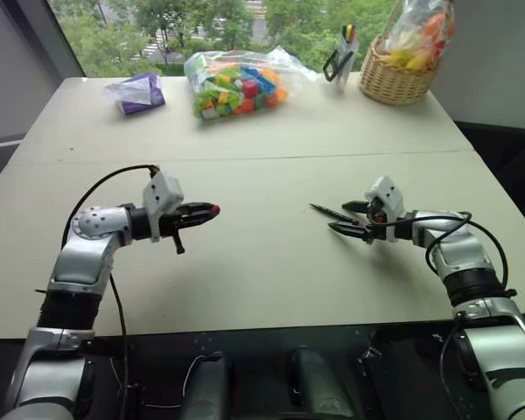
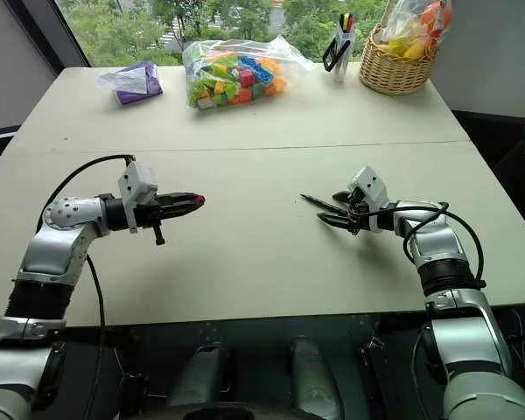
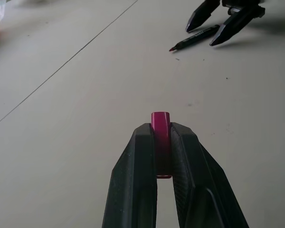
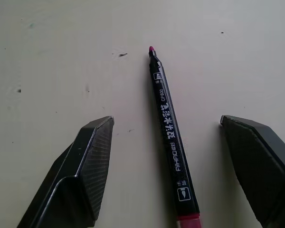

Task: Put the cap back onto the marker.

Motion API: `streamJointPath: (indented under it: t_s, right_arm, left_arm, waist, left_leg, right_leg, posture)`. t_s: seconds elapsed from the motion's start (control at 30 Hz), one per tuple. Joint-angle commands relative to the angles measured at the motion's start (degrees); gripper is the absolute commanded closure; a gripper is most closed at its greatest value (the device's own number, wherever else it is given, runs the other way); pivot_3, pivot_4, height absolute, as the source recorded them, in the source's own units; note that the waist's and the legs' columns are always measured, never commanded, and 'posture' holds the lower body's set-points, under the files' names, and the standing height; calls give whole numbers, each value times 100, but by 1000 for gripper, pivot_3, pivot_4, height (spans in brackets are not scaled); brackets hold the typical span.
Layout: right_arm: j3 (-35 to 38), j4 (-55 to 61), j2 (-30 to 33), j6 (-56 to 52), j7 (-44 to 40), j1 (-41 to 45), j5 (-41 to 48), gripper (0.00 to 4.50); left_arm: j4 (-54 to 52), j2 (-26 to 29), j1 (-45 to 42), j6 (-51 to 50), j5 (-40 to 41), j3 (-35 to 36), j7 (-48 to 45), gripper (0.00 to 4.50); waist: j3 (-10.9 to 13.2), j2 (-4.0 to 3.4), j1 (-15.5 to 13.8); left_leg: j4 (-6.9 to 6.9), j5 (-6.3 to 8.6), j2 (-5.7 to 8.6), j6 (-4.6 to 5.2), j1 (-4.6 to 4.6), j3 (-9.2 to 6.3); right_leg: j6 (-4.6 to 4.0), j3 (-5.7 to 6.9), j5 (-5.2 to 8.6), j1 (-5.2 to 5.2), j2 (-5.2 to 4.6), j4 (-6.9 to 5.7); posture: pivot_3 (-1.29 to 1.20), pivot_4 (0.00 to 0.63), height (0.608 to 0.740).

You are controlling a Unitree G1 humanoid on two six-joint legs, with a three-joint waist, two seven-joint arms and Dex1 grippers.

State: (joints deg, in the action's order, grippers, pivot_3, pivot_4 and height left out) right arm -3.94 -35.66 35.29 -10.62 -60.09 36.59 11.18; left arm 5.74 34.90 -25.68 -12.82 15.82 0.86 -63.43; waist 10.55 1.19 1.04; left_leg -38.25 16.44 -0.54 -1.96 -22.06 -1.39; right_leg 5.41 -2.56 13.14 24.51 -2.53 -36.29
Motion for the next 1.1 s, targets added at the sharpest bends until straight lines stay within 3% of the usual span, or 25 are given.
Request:
streamJointPath:
  t_s: [0.03, 0.4, 0.5, 0.67, 0.7, 1.1]
  right_arm:
    - [55, -211, 6, 100, -111, 185, -85, 796]
    - [-50, -412, 79, 511, -281, 39, -485, 796]
    - [-44, -379, 86, 556, -276, -31, -537, 1649]
    - [-56, -272, 91, 580, -267, -145, -563, 4269]
    - [-55, -259, 91, 580, -264, -158, -565, 4459]
    - [-162, 876, 464, 779, -316, -242, -788, 4459]
  left_arm:
    - [-379, 70, -37, -169, 236, 111, 43, 4433]
    - [-459, 133, -72, -184, 244, 42, 62, 4433]
    - [-397, 147, -131, -143, 221, 18, 43, 4500]
    - [-321, 144, -198, -104, 193, -13, 26, 4500]
    - [-311, 142, -208, -101, 190, -19, 23, 4500]
    - [-296, 111, -144, 93, 192, -334, -378, 4500]
  waist:
    - [0, 0, 1]
    - [-1, -1, -1]
    - [-1, 0, -3]
    - [-1, 0, -4]
    - [-1, 0, -4]
    - [0, -2, -13]
  left_leg:
    - [0, 0, 0, 0, 0, 0]
    - [0, 0, 0, 0, 2, 1]
    - [0, 0, 1, 0, 2, 0]
    - [0, 0, 1, 0, 10, 0]
    - [0, 0, 1, 0, 15, 1]
    - [3, 0, 2, 0, 27, 3]
  right_leg:
    - [0, 0, 0, 0, 0, 0]
    - [0, 0, 0, -1, 0, 0]
    - [0, 0, 0, -2, -1, 0]
    - [0, 0, 0, -10, 0, 0]
    - [0, 0, 0, -15, 0, 0]
    - [0, -1, 0, -25, -3, 0]
  posture:
    - [0, 150, 740]
    - [0, 150, 740]
    - [0, 150, 740]
    - [0, 150, 740]
    - [0, 150, 740]
    - [0, 150, 740]
